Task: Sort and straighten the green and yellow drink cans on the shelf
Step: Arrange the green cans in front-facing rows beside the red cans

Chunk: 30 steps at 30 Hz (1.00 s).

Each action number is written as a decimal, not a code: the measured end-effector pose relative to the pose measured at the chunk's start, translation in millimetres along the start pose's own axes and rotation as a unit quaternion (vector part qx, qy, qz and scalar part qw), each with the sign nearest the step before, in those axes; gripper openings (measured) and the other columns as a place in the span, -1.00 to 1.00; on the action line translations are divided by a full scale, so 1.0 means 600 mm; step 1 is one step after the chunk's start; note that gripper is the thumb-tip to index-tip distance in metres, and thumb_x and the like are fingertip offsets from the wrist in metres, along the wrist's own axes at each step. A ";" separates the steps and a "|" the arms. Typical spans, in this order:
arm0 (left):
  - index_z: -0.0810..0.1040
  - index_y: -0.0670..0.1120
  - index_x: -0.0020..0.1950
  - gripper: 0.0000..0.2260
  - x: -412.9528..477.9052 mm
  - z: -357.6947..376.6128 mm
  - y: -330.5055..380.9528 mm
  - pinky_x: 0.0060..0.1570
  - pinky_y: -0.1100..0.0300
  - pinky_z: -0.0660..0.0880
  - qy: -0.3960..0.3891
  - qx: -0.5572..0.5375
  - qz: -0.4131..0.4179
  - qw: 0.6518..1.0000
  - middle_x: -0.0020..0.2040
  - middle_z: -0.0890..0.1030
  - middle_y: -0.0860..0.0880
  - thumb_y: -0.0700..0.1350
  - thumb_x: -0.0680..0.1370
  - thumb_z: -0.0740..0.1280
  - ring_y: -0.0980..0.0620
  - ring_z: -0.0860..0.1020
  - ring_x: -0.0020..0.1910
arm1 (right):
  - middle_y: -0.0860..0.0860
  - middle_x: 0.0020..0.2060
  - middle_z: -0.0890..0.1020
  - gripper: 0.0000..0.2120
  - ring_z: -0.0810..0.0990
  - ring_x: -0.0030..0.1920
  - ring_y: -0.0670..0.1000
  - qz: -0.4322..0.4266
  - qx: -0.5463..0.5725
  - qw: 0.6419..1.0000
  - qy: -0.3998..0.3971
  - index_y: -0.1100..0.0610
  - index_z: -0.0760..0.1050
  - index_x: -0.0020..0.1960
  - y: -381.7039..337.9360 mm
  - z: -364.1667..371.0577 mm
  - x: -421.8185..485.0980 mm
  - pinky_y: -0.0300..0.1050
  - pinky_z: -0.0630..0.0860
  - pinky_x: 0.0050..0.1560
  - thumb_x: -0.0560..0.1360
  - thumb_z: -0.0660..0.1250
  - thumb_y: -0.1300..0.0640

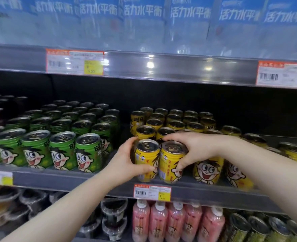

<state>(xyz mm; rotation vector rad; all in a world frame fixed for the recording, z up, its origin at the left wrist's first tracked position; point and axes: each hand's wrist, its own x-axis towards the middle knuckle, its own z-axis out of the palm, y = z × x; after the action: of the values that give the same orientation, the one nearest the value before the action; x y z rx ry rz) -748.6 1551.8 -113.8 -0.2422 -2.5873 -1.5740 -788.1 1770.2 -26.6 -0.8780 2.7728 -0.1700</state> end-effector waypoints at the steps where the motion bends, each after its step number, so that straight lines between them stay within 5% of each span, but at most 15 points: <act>1: 0.15 0.10 0.42 -0.06 -0.003 0.009 0.000 0.27 0.12 0.40 0.010 0.017 0.009 1.000 0.26 0.42 0.14 0.05 0.17 0.59 0.14 0.42 0.24 | -0.13 0.46 0.21 -0.11 0.25 0.40 -0.08 -0.005 0.000 1.000 0.003 -0.18 0.04 0.48 0.001 0.002 0.000 -0.17 0.29 0.35 0.33 0.50 -0.05; 5: 0.16 0.12 0.31 -0.23 0.002 0.010 -0.003 0.12 0.27 0.46 -0.014 0.027 0.016 0.999 0.13 0.51 0.14 -0.10 0.28 0.56 0.21 0.50 0.11 | -0.12 0.45 0.23 -0.12 0.26 0.40 -0.07 -0.014 0.000 1.000 0.015 -0.15 0.06 0.48 0.001 0.008 0.002 -0.15 0.29 0.36 0.32 0.50 -0.05; 10: 0.22 0.09 0.34 -0.26 0.019 -0.032 -0.011 0.18 0.00 0.51 -0.116 -0.022 -0.026 0.993 0.12 0.56 0.05 -0.22 0.31 0.53 0.06 0.56 0.12 | -0.11 0.43 0.27 -0.15 0.30 0.37 -0.07 -0.008 0.001 1.000 0.017 -0.12 0.09 0.48 -0.005 0.007 0.000 -0.21 0.31 0.26 0.33 0.49 -0.06; 14: 0.23 0.21 0.30 -0.12 0.016 -0.010 -0.011 0.22 0.00 0.48 -0.037 0.022 -0.015 0.999 0.22 0.51 0.02 0.15 0.08 0.57 0.04 0.51 0.19 | -0.09 0.40 0.31 -0.15 0.34 0.34 -0.05 0.006 -0.002 0.999 0.033 -0.09 0.12 0.47 -0.017 0.008 -0.001 -0.24 0.33 0.18 0.31 0.49 -0.12; 19: 0.14 0.13 0.37 -0.20 0.018 -0.025 -0.012 0.18 0.09 0.50 -0.061 -0.004 -0.001 0.998 0.19 0.51 0.08 -0.19 0.31 0.54 0.13 0.52 0.15 | -0.03 0.29 0.43 -0.19 0.43 0.20 -0.02 0.021 -0.040 0.996 0.073 -0.01 0.21 0.40 -0.034 0.021 0.012 -0.20 0.39 0.02 0.28 0.44 -0.27; 24: 0.16 0.11 0.39 -0.20 0.016 -0.030 -0.015 0.17 0.05 0.51 -0.070 -0.008 -0.006 0.997 0.15 0.54 0.09 -0.21 0.31 0.54 0.09 0.55 0.13 | -0.07 0.42 0.28 -0.11 0.32 0.36 -0.04 0.016 0.007 1.000 0.012 -0.05 0.07 0.49 -0.027 0.012 0.004 -0.19 0.34 0.24 0.31 0.47 -0.18; 30: 0.16 0.16 0.40 -0.21 0.018 -0.028 -0.020 0.25 0.00 0.45 -0.087 -0.004 -0.006 0.996 0.20 0.53 0.09 -0.17 0.33 0.53 0.09 0.51 0.19 | -0.04 0.35 0.38 -0.16 0.40 0.27 -0.01 0.040 -0.026 0.999 0.019 -0.02 0.15 0.45 -0.034 0.007 0.009 -0.20 0.41 0.11 0.30 0.49 -0.13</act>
<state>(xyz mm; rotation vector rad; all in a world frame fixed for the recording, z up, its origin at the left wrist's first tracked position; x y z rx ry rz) -761.5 1532.1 -114.7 -0.3807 -2.7173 -1.6353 -780.0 1750.2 -28.0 -0.7812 2.8536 -0.1019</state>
